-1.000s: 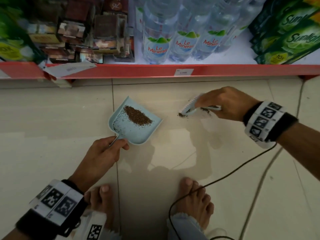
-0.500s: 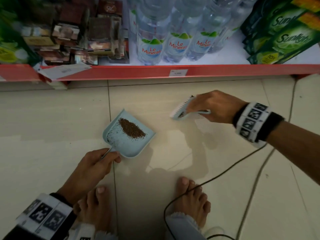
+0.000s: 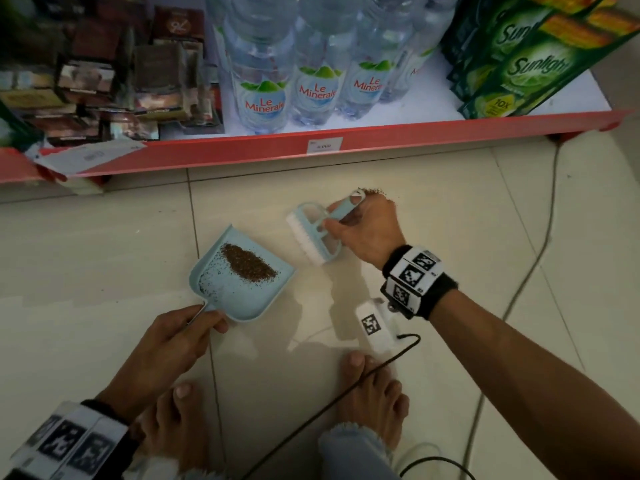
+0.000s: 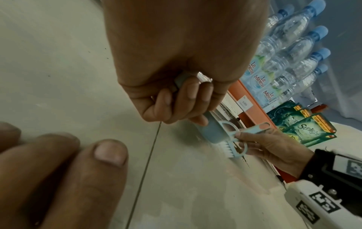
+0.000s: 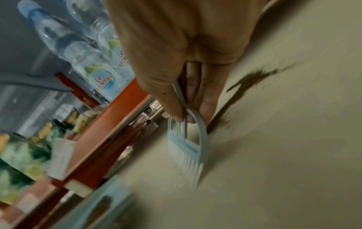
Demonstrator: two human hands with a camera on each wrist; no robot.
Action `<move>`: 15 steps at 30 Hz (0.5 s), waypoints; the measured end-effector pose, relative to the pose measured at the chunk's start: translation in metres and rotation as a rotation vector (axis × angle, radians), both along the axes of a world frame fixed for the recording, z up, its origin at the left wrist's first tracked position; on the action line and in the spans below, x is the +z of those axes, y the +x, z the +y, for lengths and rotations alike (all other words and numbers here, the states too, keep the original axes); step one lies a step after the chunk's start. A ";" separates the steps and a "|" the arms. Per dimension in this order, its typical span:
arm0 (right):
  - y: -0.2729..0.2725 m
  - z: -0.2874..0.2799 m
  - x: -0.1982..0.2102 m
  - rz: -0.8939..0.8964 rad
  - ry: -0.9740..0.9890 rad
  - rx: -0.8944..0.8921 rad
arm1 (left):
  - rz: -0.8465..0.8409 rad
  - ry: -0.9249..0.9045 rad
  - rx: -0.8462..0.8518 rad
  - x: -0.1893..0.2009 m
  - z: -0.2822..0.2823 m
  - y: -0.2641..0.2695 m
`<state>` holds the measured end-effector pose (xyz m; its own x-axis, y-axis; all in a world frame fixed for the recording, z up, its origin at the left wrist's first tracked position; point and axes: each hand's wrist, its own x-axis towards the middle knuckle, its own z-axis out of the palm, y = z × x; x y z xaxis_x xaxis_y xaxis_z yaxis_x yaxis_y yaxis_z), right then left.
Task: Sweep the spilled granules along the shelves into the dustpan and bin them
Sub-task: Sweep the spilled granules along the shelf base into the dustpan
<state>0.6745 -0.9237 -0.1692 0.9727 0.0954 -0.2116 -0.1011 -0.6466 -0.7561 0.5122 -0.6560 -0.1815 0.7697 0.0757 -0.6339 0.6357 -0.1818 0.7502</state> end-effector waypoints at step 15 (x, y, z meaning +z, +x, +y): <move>0.008 -0.069 0.017 -0.016 0.026 0.027 | -0.043 -0.092 -0.094 0.002 -0.033 0.030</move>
